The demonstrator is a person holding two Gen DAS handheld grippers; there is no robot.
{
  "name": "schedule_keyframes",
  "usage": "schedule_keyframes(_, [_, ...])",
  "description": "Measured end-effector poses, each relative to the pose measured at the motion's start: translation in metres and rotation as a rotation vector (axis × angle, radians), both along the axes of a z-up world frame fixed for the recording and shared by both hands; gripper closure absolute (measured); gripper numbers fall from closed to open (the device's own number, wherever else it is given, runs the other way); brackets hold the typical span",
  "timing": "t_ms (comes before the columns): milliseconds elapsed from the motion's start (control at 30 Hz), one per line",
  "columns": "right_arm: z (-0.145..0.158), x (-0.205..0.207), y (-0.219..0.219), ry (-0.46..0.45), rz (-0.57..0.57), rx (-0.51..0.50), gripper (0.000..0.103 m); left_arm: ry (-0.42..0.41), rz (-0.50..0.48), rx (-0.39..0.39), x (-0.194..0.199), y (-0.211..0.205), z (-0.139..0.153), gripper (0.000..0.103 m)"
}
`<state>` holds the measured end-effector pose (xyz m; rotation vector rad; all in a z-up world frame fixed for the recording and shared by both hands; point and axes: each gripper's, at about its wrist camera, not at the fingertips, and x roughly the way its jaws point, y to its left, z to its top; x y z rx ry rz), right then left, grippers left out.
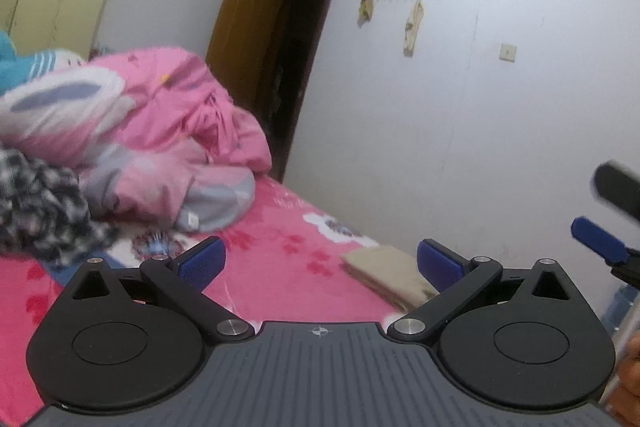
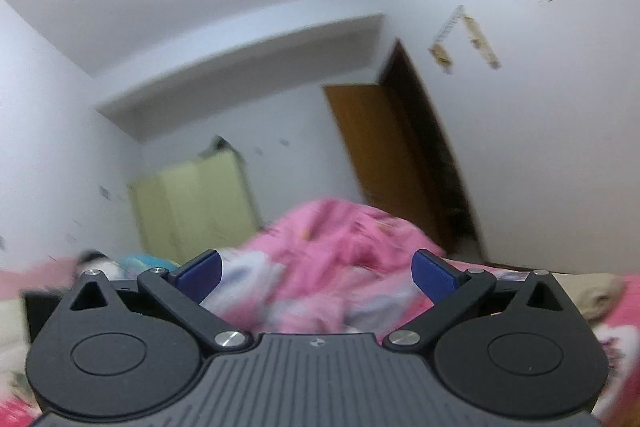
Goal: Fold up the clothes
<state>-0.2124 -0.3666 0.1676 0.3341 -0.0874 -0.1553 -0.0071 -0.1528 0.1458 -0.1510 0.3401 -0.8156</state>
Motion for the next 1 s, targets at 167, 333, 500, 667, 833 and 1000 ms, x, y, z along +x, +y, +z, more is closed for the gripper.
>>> schedule_keyframes(167, [-0.009,-0.006,0.0,0.152,-0.206,-0.061,0.0,0.05,-0.033,0.009,-0.005,-0.011,-0.009,0.0])
schedule_keyframes(333, [-0.023,-0.001,-0.007,0.307,-0.388,-0.135,0.0,0.098,-0.06,0.056,-0.007,-0.038,-0.021,0.0])
schedule_keyframes(500, [-0.041,-0.011,-0.008,0.343,-0.536,-0.199,0.0,0.086,-0.058,0.12,-0.016,-0.069,-0.029,0.0])
schedule_keyframes(667, [-0.05,-0.015,-0.025,0.365,-0.598,-0.168,0.0,0.051,-0.062,0.158,-0.028,-0.087,-0.034,0.0])
schedule_keyframes(833, [-0.058,-0.014,-0.043,0.369,-0.58,-0.098,0.0,-0.006,-0.058,0.207,-0.043,-0.098,-0.041,0.0])
schedule_keyframes(1000, [-0.067,-0.007,-0.053,0.406,-0.621,-0.081,0.0,0.018,-0.065,0.213,-0.048,-0.106,-0.046,0.0])
